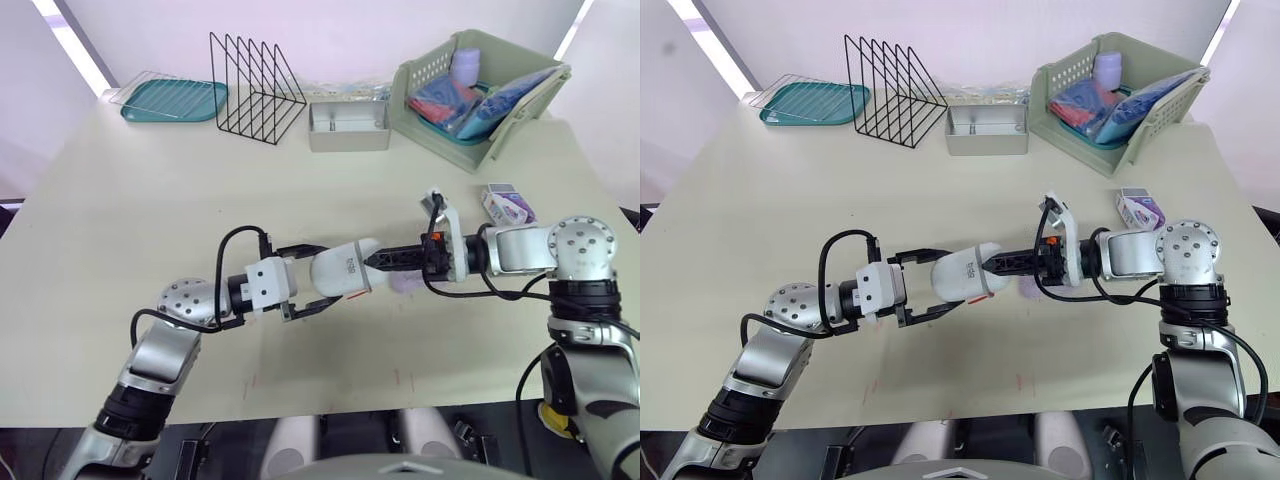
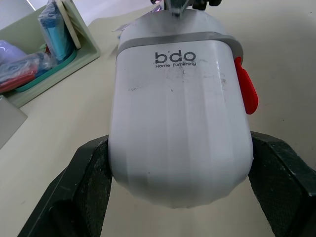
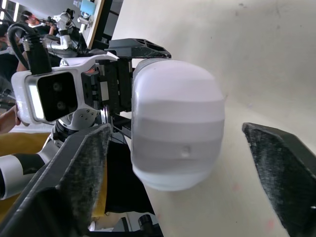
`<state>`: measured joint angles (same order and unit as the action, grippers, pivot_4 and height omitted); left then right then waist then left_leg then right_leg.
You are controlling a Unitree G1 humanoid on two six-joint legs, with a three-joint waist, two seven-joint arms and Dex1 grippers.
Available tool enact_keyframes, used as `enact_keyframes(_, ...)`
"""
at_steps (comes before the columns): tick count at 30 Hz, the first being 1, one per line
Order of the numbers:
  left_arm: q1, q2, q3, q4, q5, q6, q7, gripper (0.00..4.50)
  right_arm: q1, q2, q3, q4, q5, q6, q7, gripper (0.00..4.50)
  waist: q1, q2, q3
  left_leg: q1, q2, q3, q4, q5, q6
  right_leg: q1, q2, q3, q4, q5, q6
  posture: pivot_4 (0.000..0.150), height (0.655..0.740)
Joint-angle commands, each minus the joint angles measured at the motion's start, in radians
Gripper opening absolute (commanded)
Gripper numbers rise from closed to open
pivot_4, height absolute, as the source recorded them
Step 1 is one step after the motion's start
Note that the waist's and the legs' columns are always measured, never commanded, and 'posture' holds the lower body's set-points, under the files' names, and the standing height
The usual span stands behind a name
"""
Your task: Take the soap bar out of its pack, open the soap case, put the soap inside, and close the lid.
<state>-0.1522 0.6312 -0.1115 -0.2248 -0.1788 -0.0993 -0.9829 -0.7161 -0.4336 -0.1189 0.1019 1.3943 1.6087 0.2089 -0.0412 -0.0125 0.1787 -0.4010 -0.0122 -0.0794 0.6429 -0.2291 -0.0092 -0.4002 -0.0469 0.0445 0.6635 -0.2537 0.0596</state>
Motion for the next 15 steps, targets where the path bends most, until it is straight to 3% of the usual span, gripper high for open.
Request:
enact_keyframes(1, -0.009, -0.005, 0.0, -0.044, -0.009, -0.007, 0.012, 3.43, -0.005, 0.011, -0.035, 0.009, 0.012, 0.005, -0.002, 2.82, 0.0, 0.0, 0.0, 0.0, 0.0, 0.0, 0.0, 0.0, 0.0, 0.0, 0.0, 0.0, 0.0, 0.0, 0.0, 0.15, 0.74)
enact_keyframes(3, -0.009, -0.005, -0.001, -0.044, -0.009, -0.005, 0.014, 3.43, -0.005, 0.015, -0.042, 0.015, 0.009, 0.005, 0.001, 1.89, 0.0, 0.0, 0.0, 0.0, 0.0, 0.0, 0.0, 0.0, 0.0, 0.0, 0.0, 0.0, 0.0, 0.0, 0.0, 0.15, 0.74)
enact_keyframes(15, 0.012, 0.007, 0.004, -0.034, -0.007, -0.012, 0.01, 3.43, 0.025, -0.066, 0.003, 0.049, 0.169, 0.006, 0.145, 1.88, 0.001, 0.0, 0.0, 0.0, 0.0, 0.0, 0.0, 0.0, 0.0, 0.0, 0.0, 0.0, -0.001, 0.0, 0.0, 0.15, 0.74)
